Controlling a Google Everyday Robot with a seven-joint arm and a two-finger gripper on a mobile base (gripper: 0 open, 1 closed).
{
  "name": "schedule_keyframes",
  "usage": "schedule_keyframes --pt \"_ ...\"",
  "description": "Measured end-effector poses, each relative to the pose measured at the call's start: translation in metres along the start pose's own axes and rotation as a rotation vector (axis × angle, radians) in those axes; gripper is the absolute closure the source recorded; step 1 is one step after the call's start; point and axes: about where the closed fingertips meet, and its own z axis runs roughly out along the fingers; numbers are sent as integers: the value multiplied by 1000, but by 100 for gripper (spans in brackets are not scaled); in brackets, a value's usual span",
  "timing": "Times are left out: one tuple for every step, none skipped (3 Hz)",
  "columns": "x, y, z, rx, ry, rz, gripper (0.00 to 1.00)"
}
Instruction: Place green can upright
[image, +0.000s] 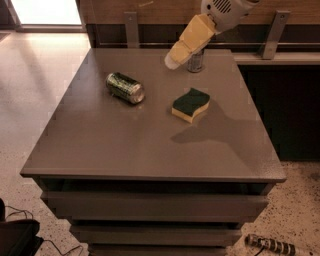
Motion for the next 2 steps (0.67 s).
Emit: schedule_keyframes --pt "-65 8 56 -20 46 24 0" --pt "-70 11 59 -25 41 16 0"
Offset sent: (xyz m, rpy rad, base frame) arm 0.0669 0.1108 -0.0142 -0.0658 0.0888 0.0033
